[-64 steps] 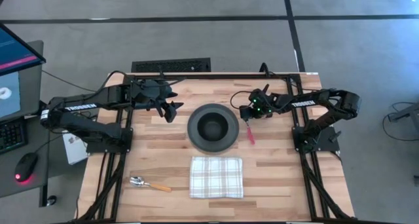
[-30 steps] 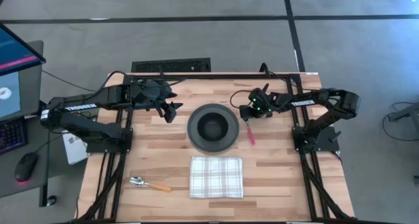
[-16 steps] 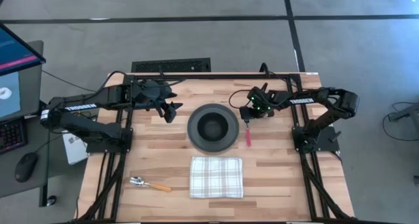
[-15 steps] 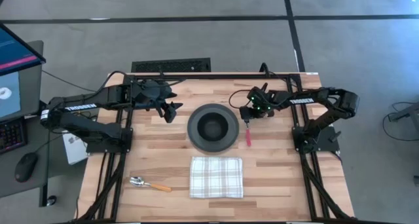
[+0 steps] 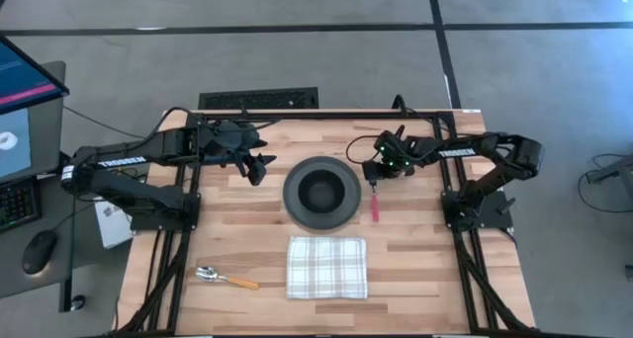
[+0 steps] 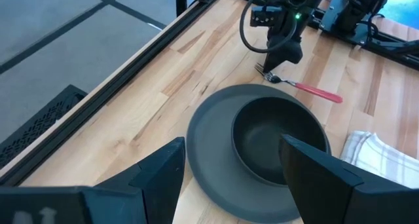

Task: Set table place
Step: Move the red fork to the right of the black plate

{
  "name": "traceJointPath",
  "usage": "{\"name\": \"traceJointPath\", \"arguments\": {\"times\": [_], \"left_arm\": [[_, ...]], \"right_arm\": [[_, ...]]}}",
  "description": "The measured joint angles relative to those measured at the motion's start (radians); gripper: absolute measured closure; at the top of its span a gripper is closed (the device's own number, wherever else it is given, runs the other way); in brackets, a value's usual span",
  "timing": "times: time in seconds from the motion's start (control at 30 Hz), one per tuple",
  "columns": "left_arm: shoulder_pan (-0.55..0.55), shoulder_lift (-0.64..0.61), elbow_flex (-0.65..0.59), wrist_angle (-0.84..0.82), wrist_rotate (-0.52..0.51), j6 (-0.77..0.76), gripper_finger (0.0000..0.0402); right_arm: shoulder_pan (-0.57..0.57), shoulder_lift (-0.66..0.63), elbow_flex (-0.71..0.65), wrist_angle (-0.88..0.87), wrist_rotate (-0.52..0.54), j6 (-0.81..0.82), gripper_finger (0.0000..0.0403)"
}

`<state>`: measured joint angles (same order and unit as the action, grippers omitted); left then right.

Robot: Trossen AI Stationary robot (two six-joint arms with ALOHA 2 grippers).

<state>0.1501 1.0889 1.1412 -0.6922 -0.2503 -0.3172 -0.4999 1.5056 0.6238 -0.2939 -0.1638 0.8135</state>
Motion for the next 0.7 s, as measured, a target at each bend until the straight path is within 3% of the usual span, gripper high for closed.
{"name": "traceJointPath", "arguments": {"times": [0.7], "left_arm": [[0.000, 0.000, 0.000, 0.000, 0.000, 0.000, 0.0166]], "right_arm": [[0.000, -0.013, 0.018, -0.036, -0.016, -0.002, 0.0304]]}}
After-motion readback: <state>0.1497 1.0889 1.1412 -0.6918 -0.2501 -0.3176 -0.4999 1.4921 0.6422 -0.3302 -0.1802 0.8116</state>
